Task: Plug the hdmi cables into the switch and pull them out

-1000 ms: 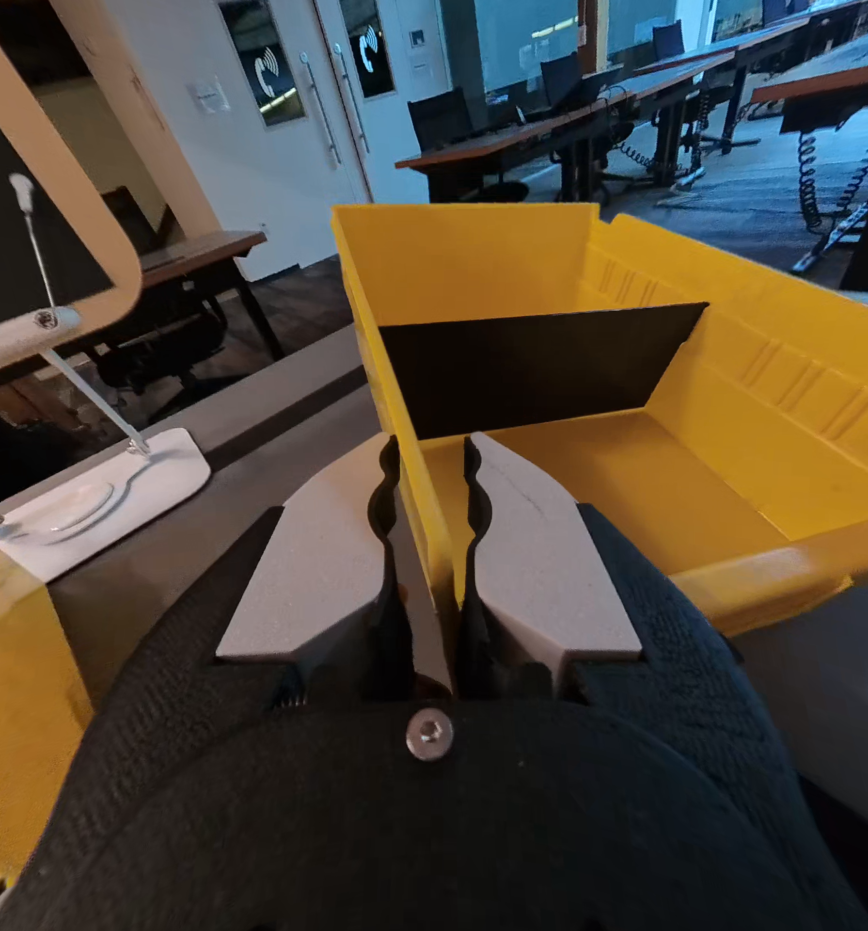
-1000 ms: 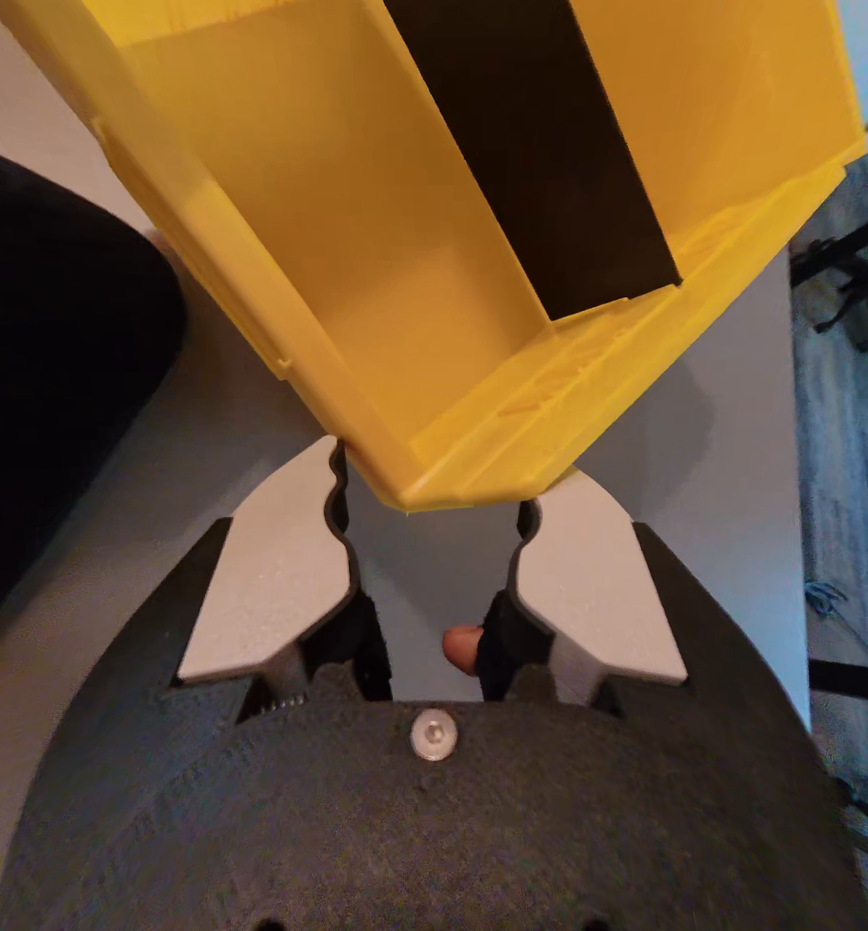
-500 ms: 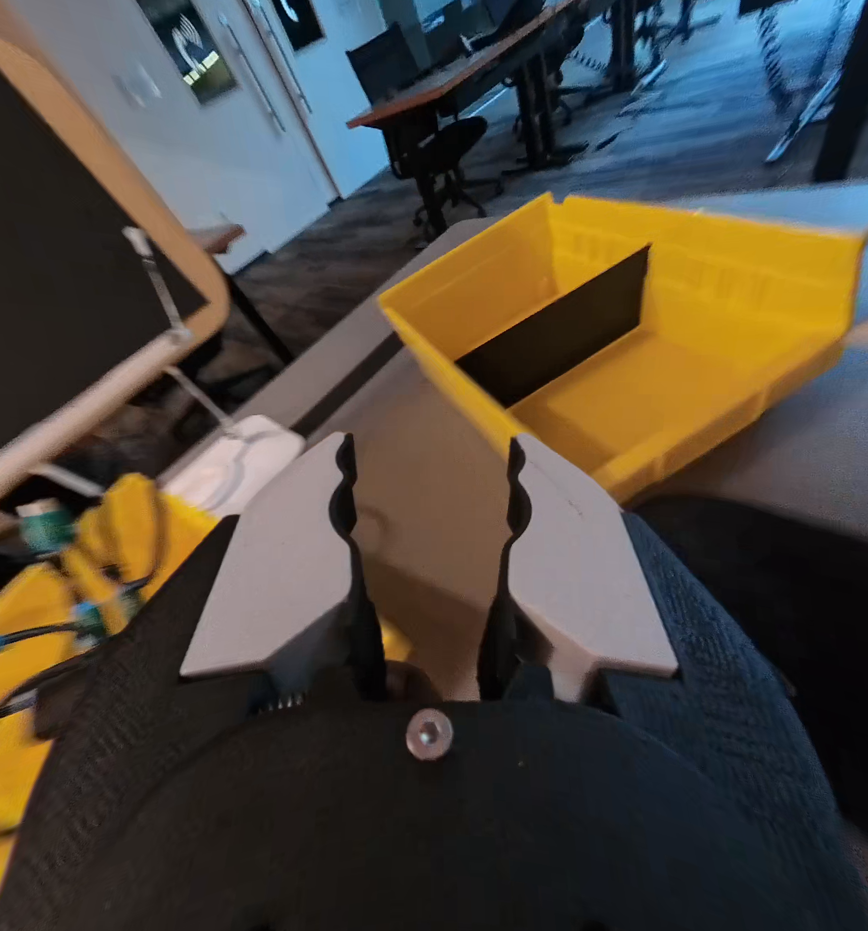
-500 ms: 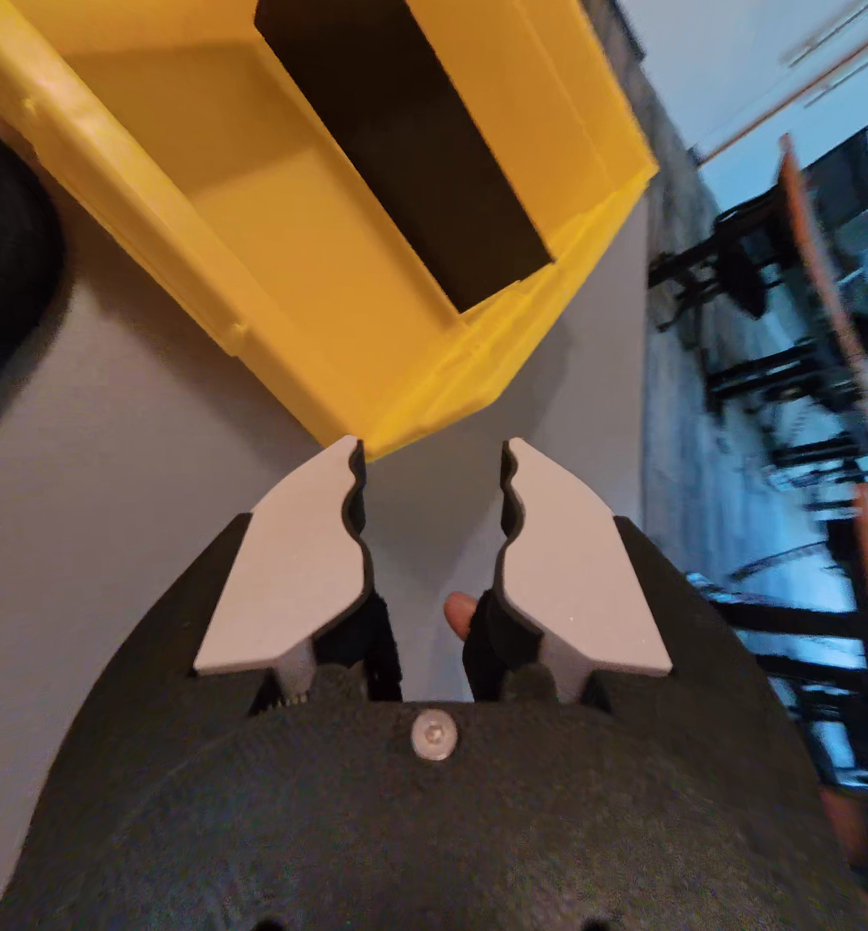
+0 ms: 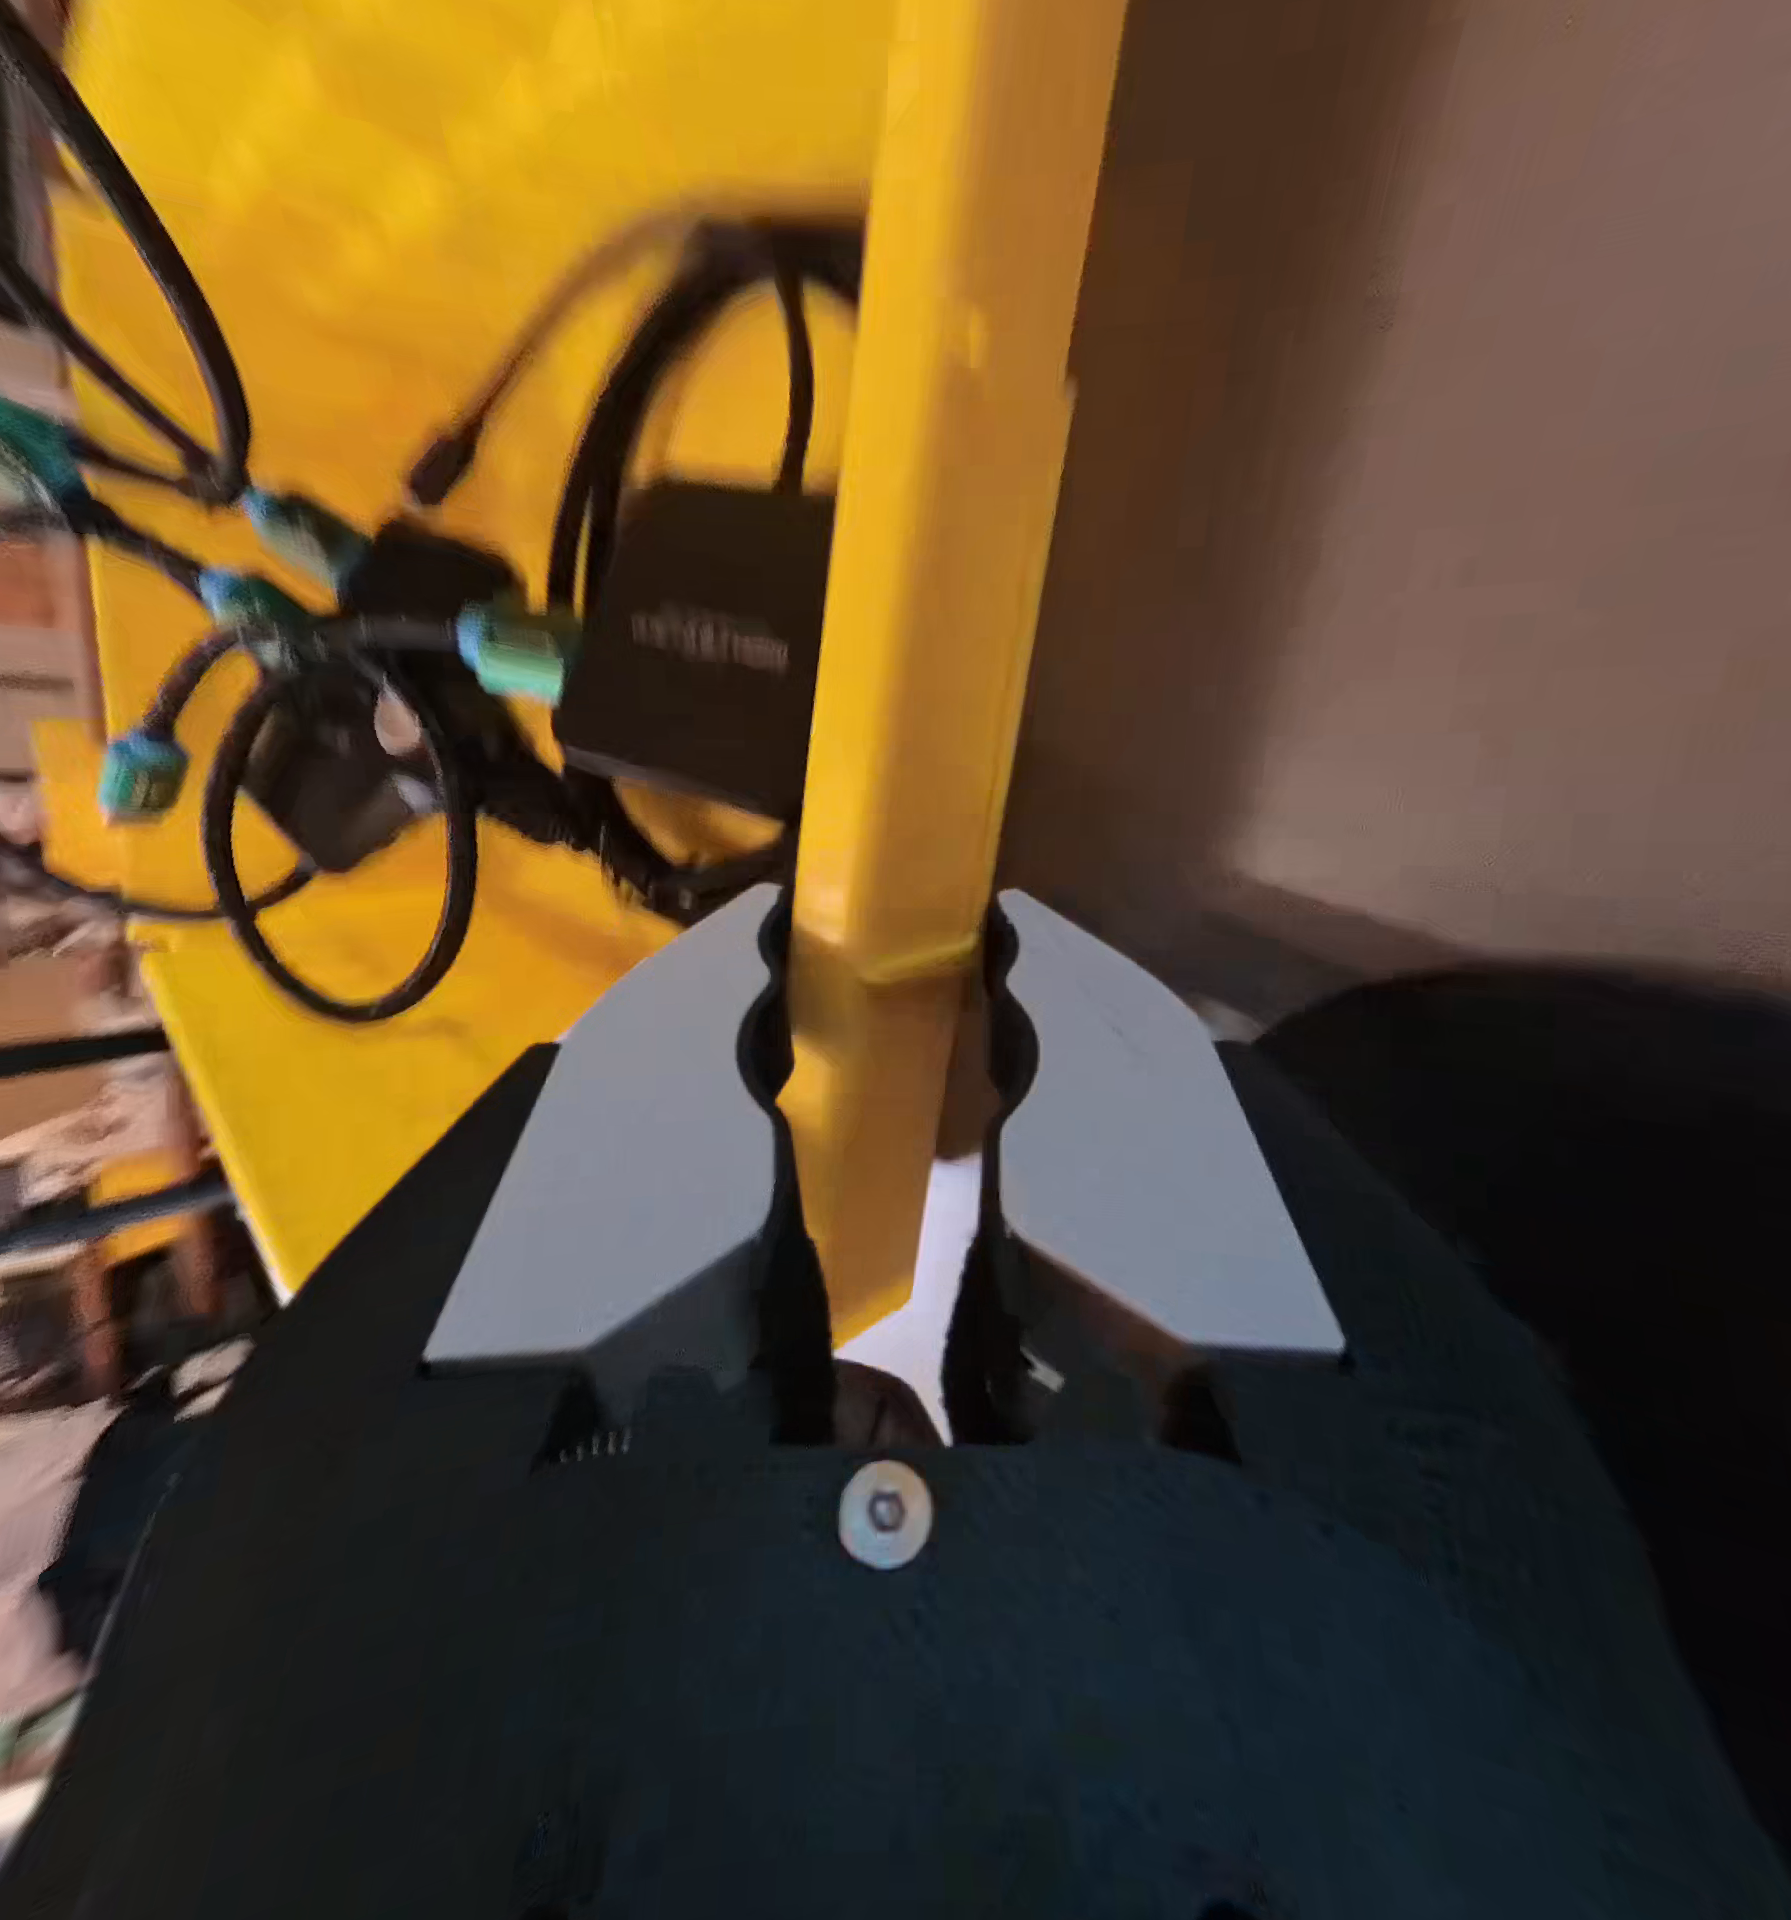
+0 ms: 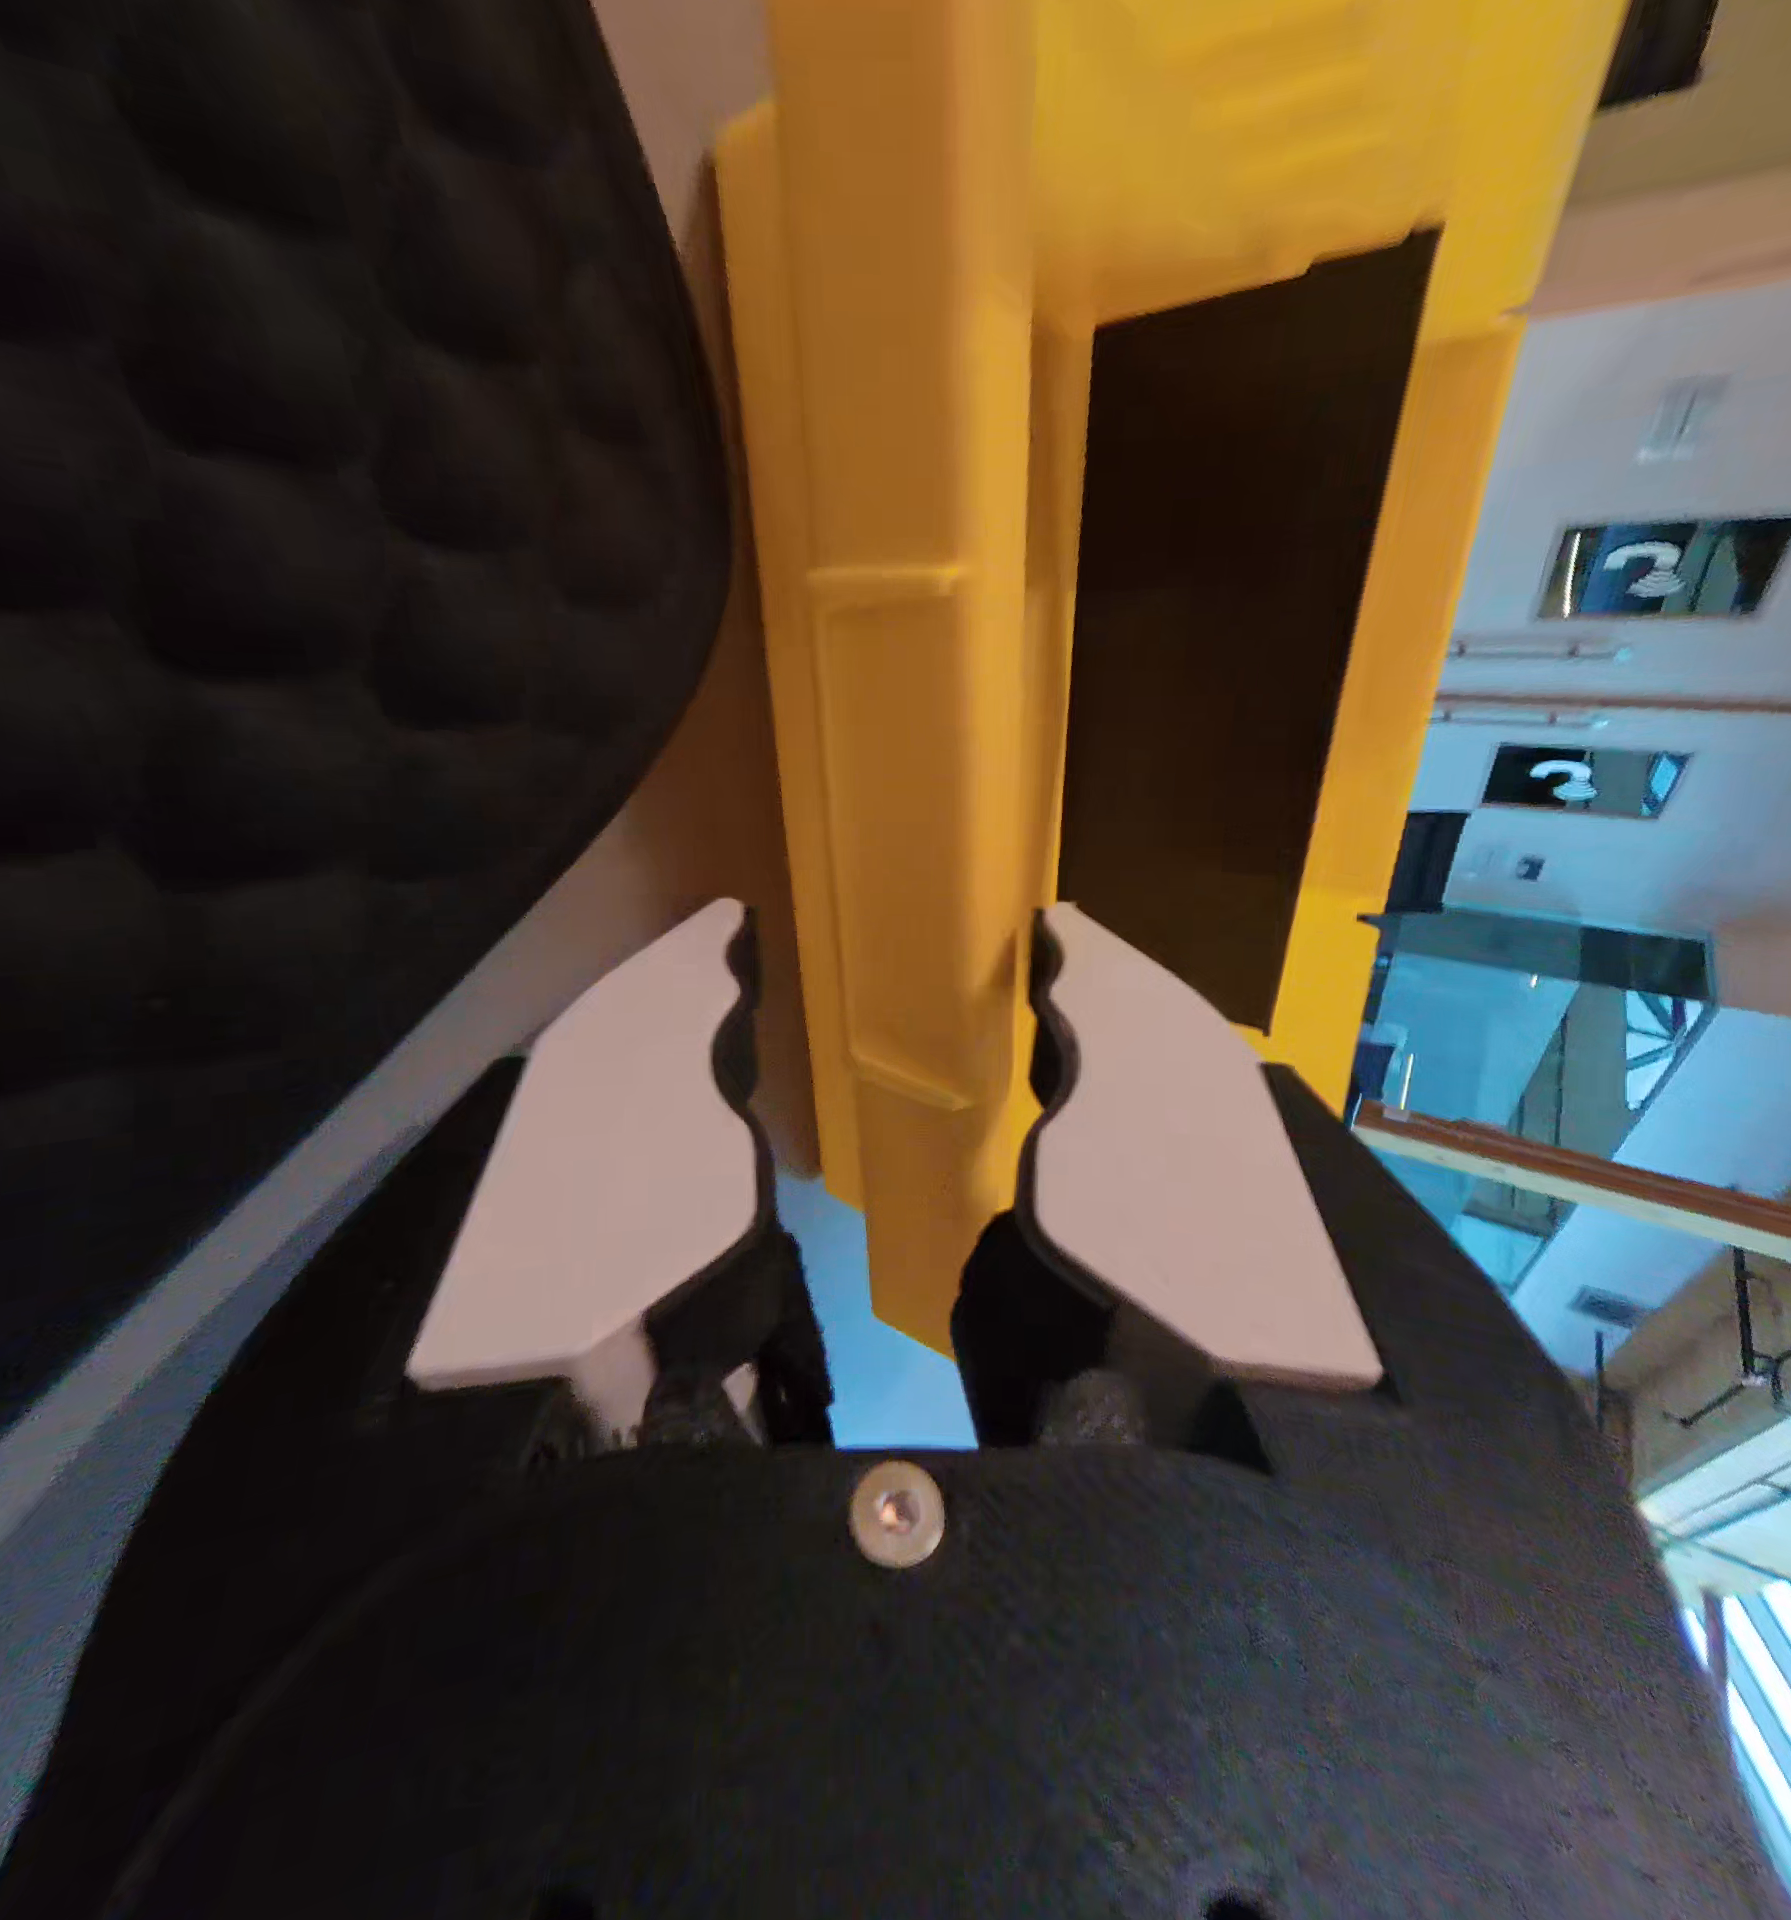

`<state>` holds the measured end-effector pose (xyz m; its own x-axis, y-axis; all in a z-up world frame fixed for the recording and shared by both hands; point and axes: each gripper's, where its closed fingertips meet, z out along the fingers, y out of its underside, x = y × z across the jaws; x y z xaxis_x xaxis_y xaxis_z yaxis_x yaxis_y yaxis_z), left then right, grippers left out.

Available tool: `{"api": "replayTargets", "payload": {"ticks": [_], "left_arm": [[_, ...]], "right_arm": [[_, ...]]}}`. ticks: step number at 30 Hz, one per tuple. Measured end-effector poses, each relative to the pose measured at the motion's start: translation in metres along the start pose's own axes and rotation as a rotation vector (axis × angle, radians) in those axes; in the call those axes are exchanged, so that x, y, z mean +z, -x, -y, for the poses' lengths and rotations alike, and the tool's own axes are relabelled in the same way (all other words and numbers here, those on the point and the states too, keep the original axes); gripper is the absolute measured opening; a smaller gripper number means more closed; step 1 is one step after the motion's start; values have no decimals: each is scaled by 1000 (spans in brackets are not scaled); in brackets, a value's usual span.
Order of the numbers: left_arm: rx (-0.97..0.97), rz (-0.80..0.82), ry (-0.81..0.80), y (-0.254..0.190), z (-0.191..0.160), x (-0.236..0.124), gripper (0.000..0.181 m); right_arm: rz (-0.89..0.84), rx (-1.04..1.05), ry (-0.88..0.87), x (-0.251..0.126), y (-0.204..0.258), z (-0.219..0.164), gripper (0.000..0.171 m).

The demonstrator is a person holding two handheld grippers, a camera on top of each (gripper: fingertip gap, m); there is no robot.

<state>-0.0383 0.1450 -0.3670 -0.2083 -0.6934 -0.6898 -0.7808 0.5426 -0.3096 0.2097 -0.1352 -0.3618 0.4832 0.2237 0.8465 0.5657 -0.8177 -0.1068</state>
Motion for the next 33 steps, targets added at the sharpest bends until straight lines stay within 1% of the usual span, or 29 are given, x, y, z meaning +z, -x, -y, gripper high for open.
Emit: {"api": "replayTargets", "payload": {"ticks": [1, 2, 4, 8, 14, 19, 21, 25, 28, 31, 33], "left_arm": [[34, 34, 42, 6, -10, 2, 33], [40, 43, 55, 9, -17, 2, 33], [4, 37, 61, 14, -31, 0, 33], [-42, 80, 74, 23, -62, -8, 35], [-104, 150, 92, 27, -117, -33, 37], [-121, 178, 105, 21, -170, -66, 37], [-86, 199, 81, 17, -189, -81, 38], [-27, 304, 12, 5, -219, -113, 42], [-85, 373, -14, -6, -238, -138, 44], [-249, 403, 8, -14, -267, -166, 42], [-317, 433, 27, -19, -282, -182, 42]], "right_arm": [[-17, 10, 11, 3, -1, -4, 45], [-58, 20, 5, 4, -7, -6, 35], [-50, 44, -7, 4, -7, -11, 35], [-57, 59, 31, 6, -11, -30, 35], [-68, 104, 57, 7, -16, -59, 37], [-62, 119, 68, 5, -17, -84, 38], [-47, 113, 66, 1, -16, -93, 38], [30, 76, 31, -13, -7, -109, 39], [126, 126, -14, -29, 2, -121, 41], [206, 170, -16, -46, 12, -137, 43], [252, 207, -11, -57, 18, -147, 45]]}}
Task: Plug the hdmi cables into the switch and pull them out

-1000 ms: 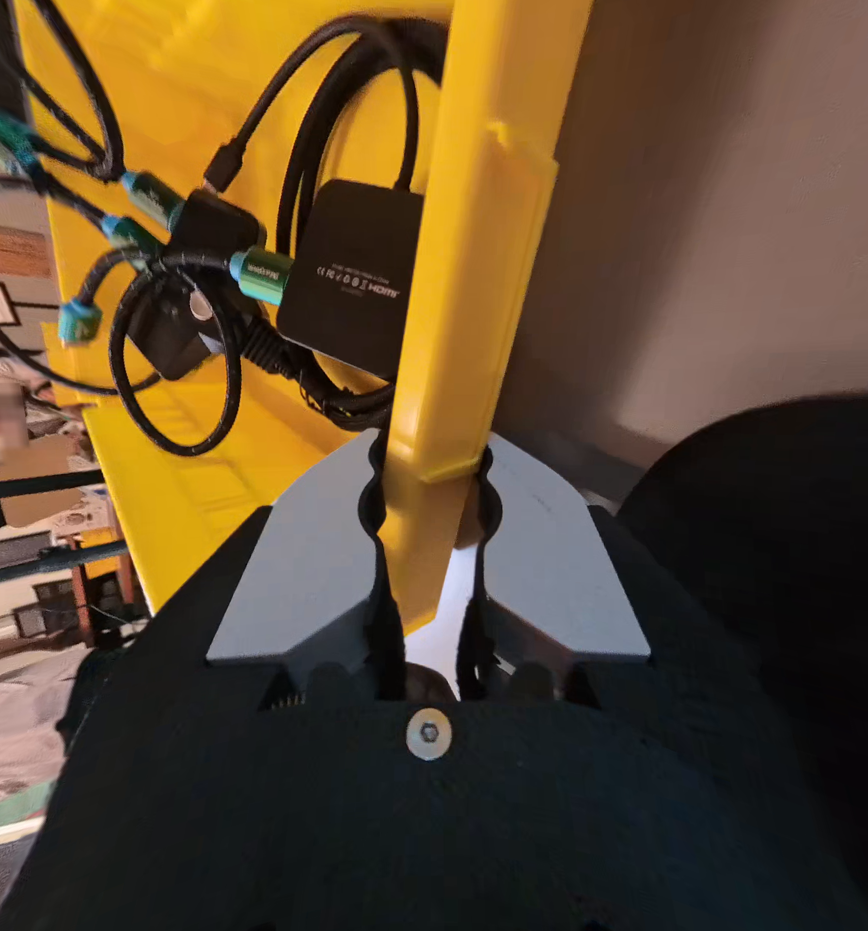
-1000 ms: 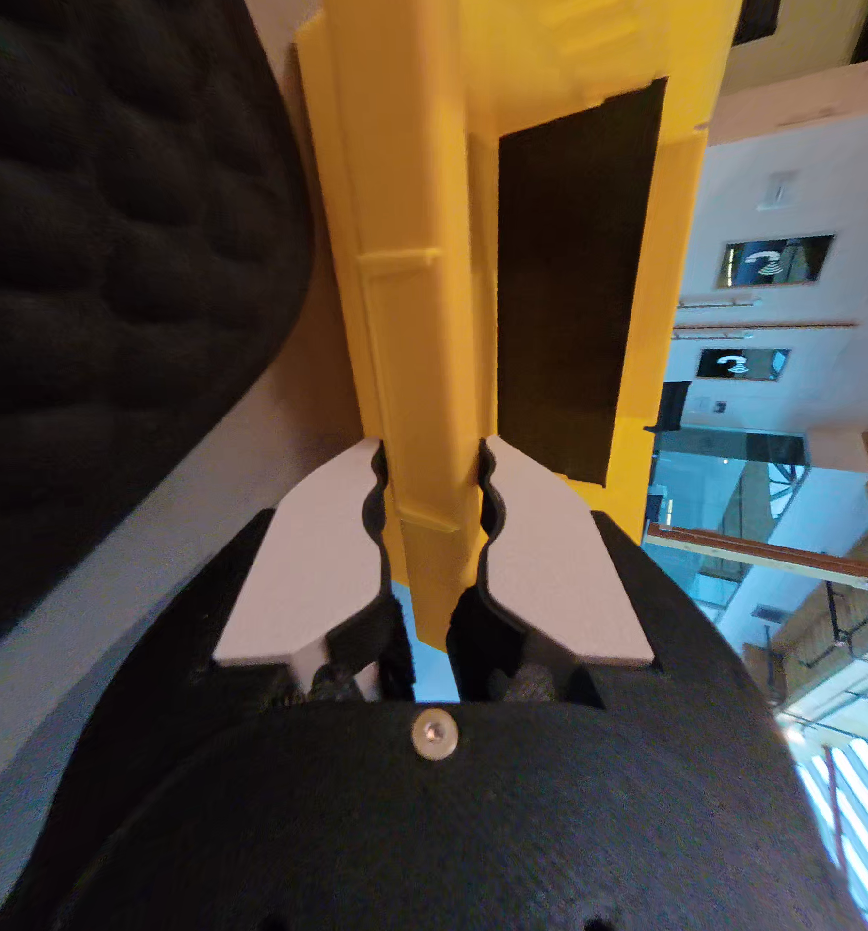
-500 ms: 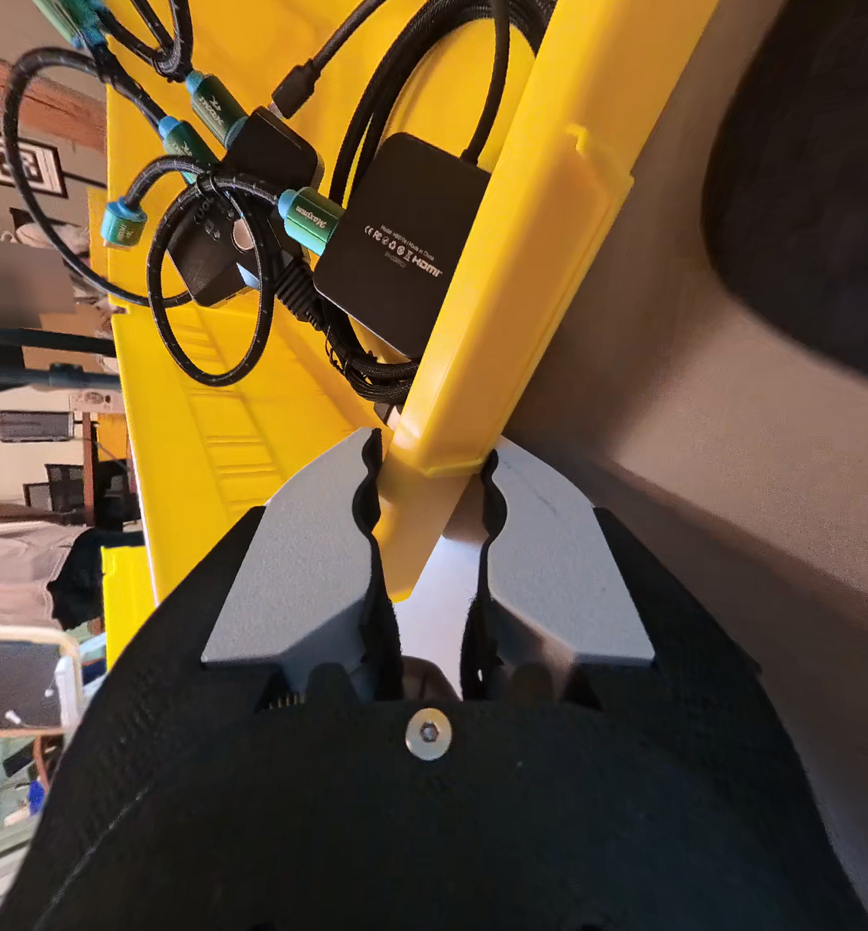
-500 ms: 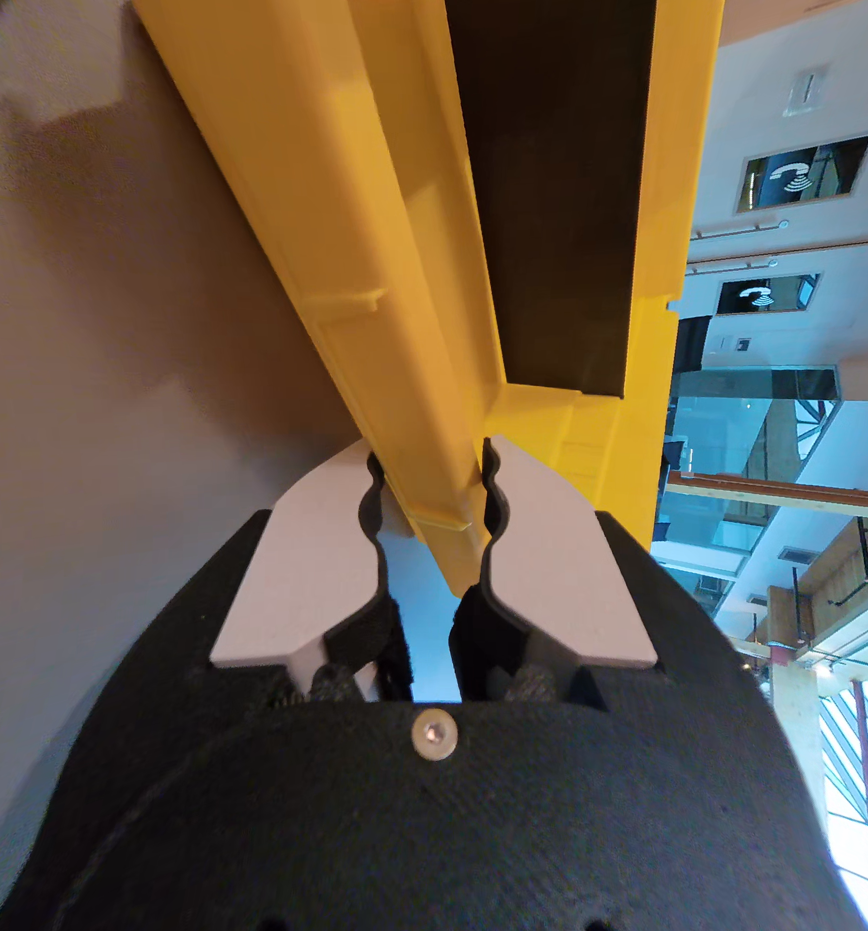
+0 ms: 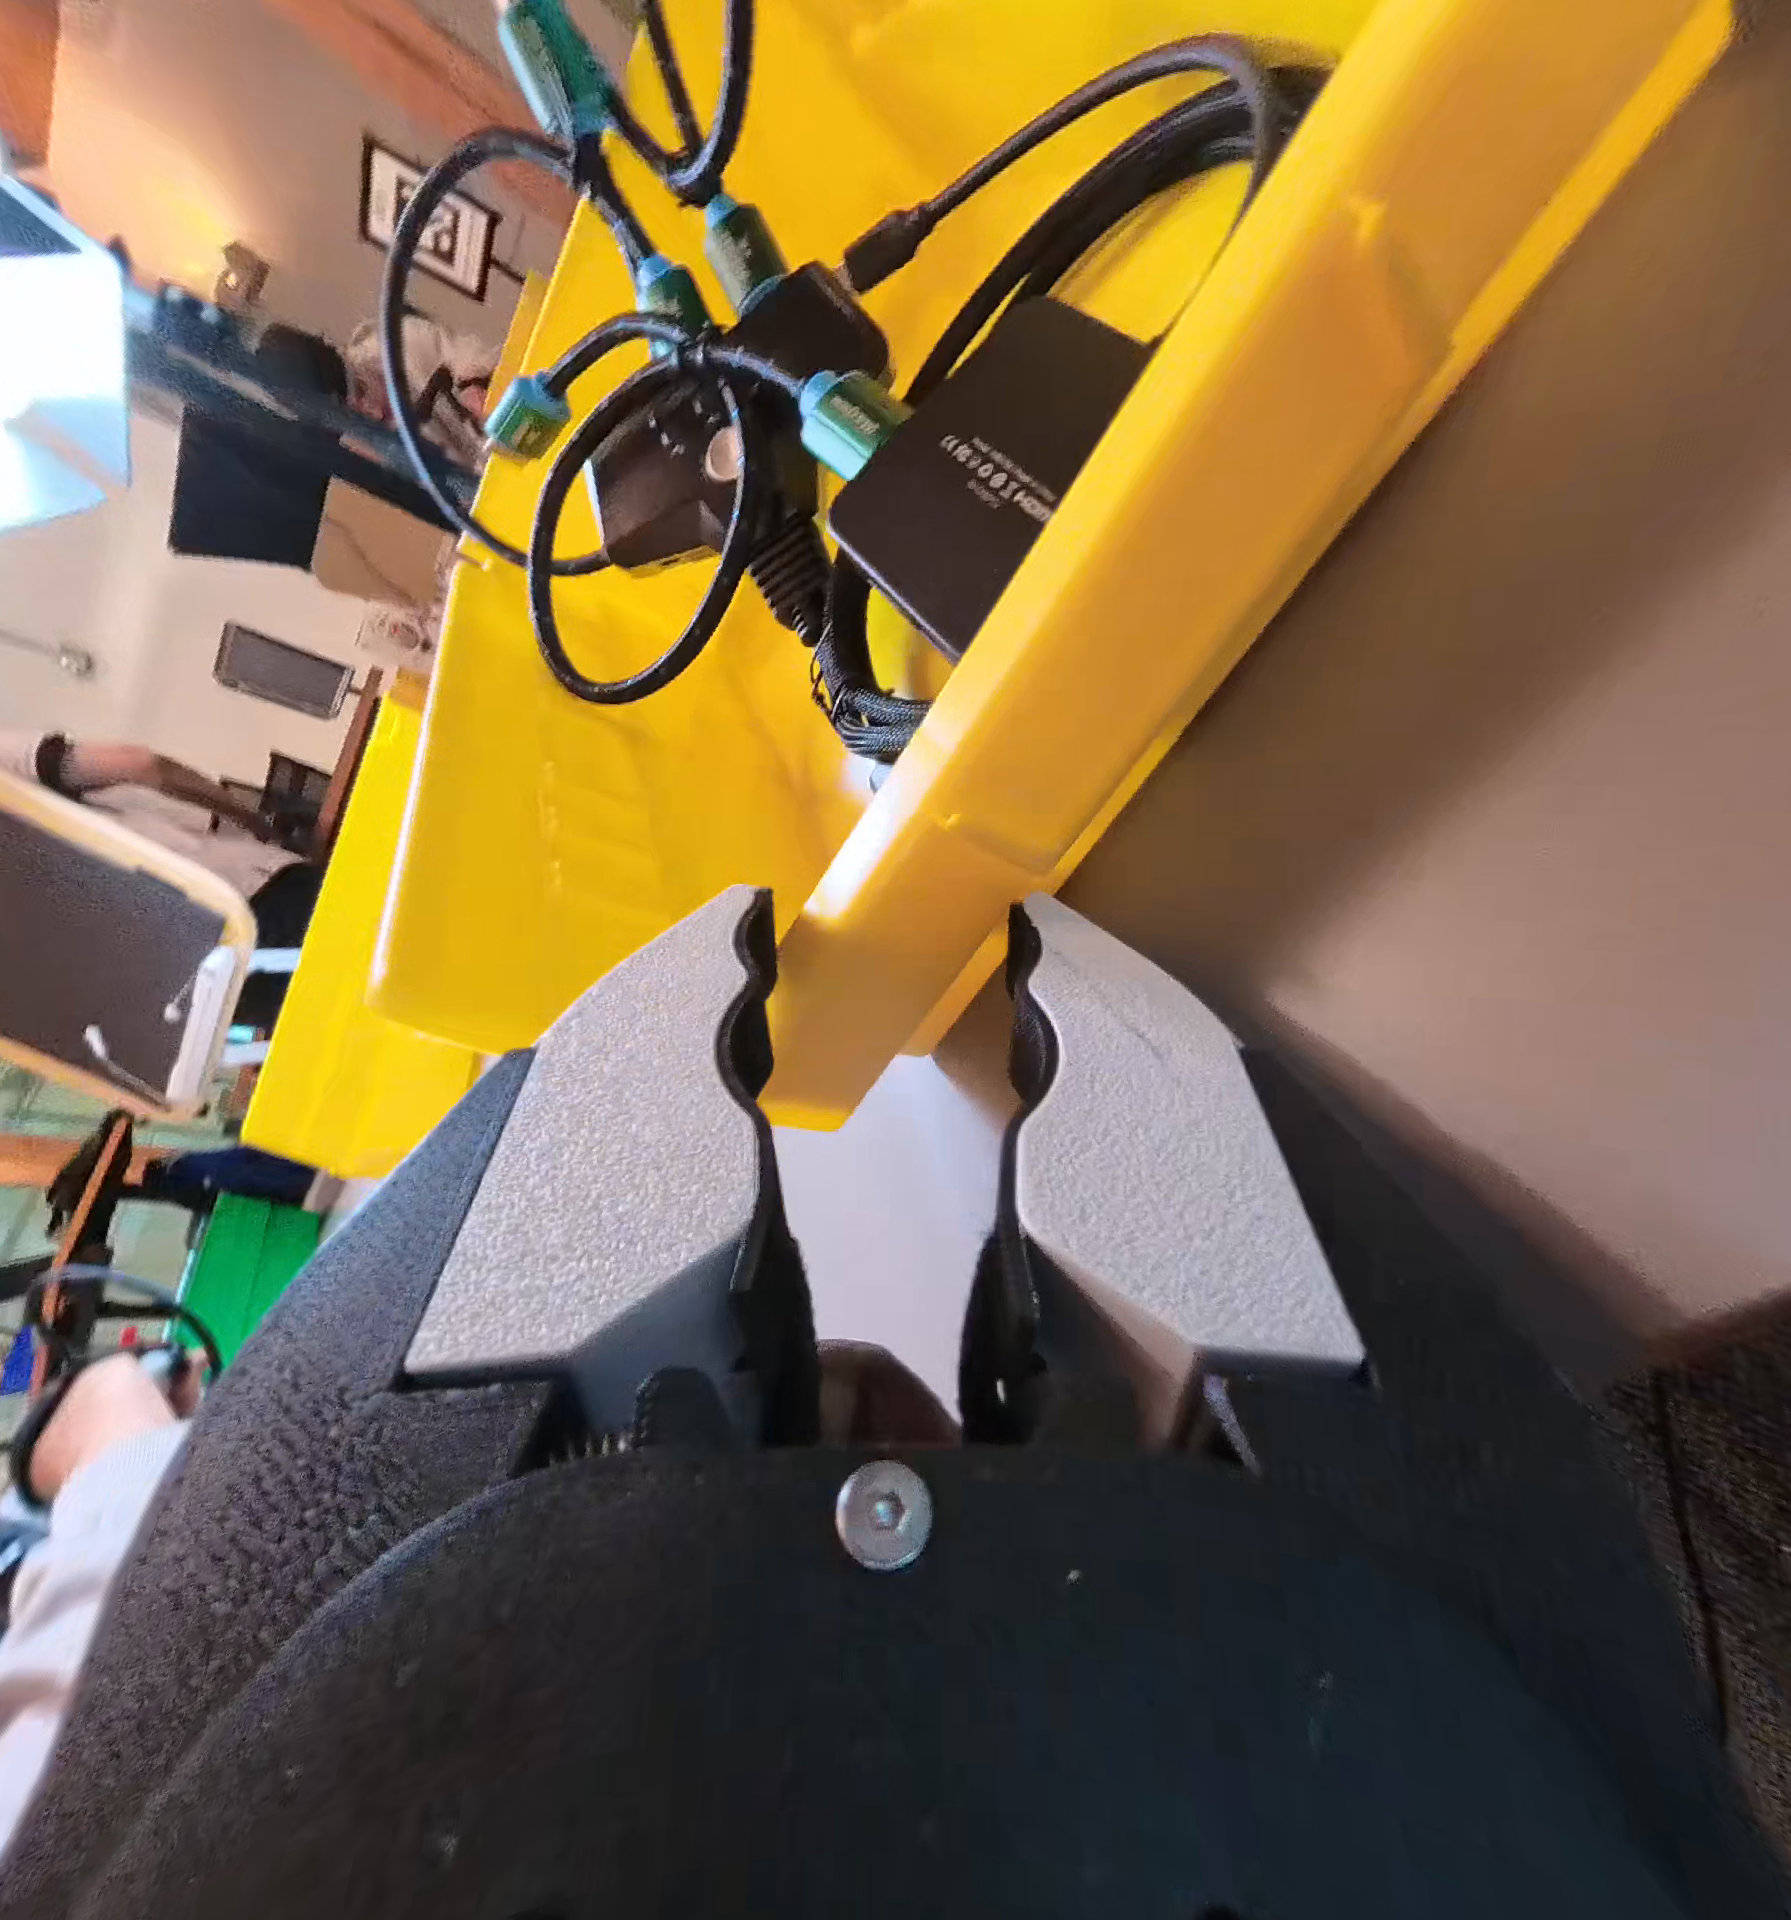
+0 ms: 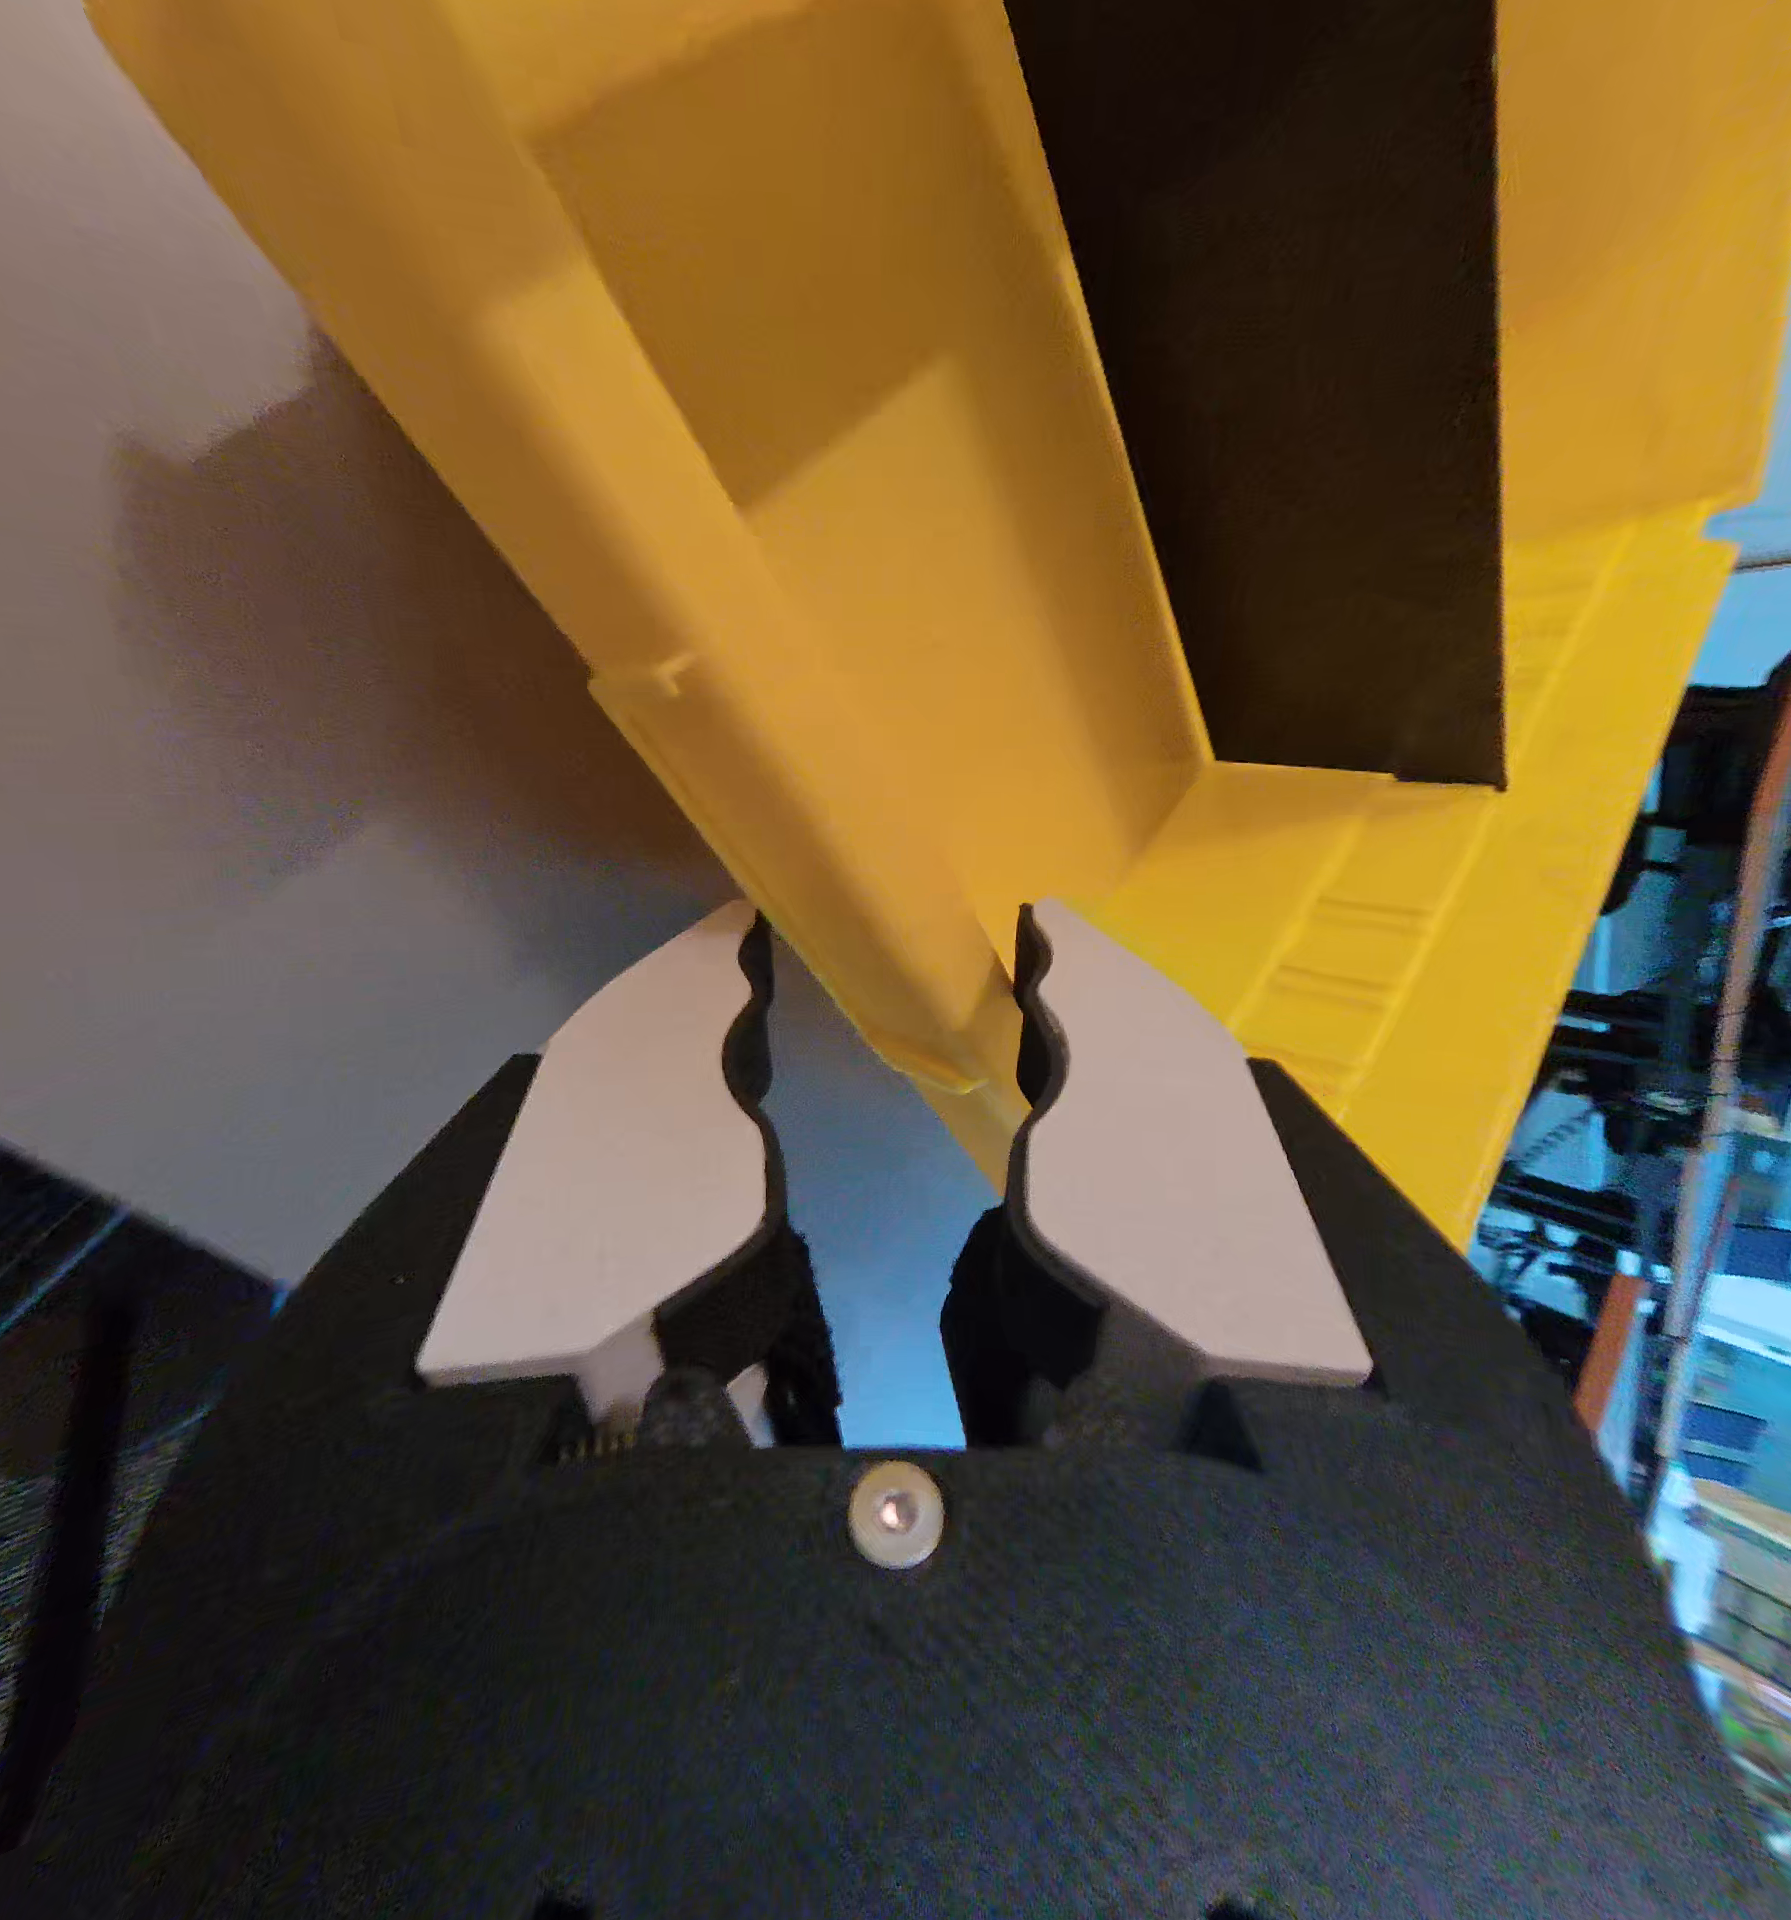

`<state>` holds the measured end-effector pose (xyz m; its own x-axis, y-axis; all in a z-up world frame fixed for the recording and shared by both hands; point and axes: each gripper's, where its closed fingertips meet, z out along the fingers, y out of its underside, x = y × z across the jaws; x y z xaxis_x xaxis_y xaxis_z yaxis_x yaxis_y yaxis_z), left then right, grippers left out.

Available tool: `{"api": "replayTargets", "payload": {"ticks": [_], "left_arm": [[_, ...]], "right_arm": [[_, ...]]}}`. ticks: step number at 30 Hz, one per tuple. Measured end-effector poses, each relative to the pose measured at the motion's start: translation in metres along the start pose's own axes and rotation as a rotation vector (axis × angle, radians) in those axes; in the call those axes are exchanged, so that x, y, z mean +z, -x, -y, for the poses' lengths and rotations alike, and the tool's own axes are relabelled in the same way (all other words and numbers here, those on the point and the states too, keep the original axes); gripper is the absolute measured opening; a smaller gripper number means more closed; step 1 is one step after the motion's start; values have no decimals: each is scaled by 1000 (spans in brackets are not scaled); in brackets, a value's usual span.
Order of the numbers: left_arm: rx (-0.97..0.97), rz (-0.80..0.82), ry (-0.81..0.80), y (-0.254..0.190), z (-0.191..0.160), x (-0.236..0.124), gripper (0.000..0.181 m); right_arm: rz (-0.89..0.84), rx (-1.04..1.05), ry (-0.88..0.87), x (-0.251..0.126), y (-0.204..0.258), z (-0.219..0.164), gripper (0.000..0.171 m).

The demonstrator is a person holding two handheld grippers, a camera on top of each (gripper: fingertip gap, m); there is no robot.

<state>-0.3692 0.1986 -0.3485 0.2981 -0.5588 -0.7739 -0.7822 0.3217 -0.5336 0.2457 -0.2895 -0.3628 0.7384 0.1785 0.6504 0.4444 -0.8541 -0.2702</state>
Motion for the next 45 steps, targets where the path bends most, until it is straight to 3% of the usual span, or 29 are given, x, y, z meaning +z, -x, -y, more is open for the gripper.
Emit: {"api": "replayTargets", "payload": {"ticks": [6, 11, 14, 17, 19, 22, 25, 27, 29, 37, 45], "left_arm": [[-65, -18, 43, 1, -14, -19, 44], [-273, -167, 149, -8, -6, -39, 47], [-359, -190, 55, 3, 26, -62, 48], [-462, 16, -126, 50, 75, -74, 48], [-601, 111, -187, 71, 99, -70, 53], [-785, 39, -140, 58, 121, -39, 73], [-840, -13, 101, 26, 103, 2, 80], [-794, -43, 306, 3, 81, 18, 85], [-746, -53, 410, -10, 69, 27, 85], [-777, -64, 506, -21, 53, 33, 63], [-751, -125, 545, -24, 51, 37, 67]], "right_arm": [[70, 69, 1, -12, 9, -11, 49], [211, 168, -47, -20, 26, -1, 76], [225, 203, -190, -31, 25, 15, 71], [131, 219, -360, -48, 8, 35, 72], [21, 232, -457, -61, -11, 46, 78], [-122, 246, -542, -78, -33, 54, 80], [-206, 240, -547, -87, -44, 52, 79], [-238, 238, -525, -87, -48, 49, 79], [-250, 238, -507, -85, -50, 47, 79], [-227, 192, -432, -69, -44, 47, 79], [-226, 153, -406, -62, -42, 52, 76]]}}
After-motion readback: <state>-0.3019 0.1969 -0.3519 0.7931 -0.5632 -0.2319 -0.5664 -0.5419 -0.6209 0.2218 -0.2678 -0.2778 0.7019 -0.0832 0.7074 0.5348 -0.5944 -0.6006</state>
